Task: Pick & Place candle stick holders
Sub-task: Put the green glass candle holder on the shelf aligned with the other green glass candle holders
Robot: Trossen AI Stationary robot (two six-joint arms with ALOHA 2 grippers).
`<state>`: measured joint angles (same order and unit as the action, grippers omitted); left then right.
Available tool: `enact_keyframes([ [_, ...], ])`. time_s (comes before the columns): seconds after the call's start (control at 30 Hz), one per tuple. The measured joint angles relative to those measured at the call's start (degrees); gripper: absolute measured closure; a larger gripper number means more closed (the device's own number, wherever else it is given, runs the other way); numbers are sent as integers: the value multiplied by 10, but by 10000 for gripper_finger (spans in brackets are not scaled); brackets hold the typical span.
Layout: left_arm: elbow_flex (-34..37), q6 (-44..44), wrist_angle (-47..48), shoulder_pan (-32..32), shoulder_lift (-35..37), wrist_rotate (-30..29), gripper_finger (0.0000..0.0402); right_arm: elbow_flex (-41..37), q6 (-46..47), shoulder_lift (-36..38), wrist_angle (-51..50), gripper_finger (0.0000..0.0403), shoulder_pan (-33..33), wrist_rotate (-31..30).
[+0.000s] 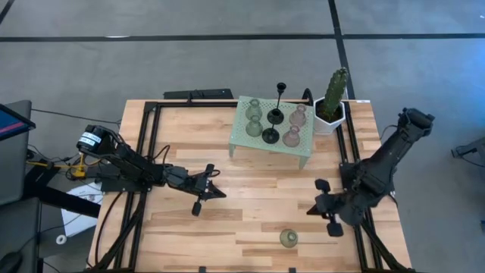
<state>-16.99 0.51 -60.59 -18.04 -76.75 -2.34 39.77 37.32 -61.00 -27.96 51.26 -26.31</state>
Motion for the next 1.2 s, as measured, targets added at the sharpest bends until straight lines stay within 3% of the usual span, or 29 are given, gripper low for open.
enact_keyframes([
  [0.47,0,0,-4,0,0,0,394,0,48,-195,176,403,63,-23],
  [0.87,0,30,-4,0,0,0,394,0,117,-289,215,397,82,-23],
  [1.0,0,30,-4,0,0,0,394,0,118,-297,230,366,82,-22],
  [1.2,0,30,-4,0,0,0,394,0,118,-284,240,282,78,-21],
])
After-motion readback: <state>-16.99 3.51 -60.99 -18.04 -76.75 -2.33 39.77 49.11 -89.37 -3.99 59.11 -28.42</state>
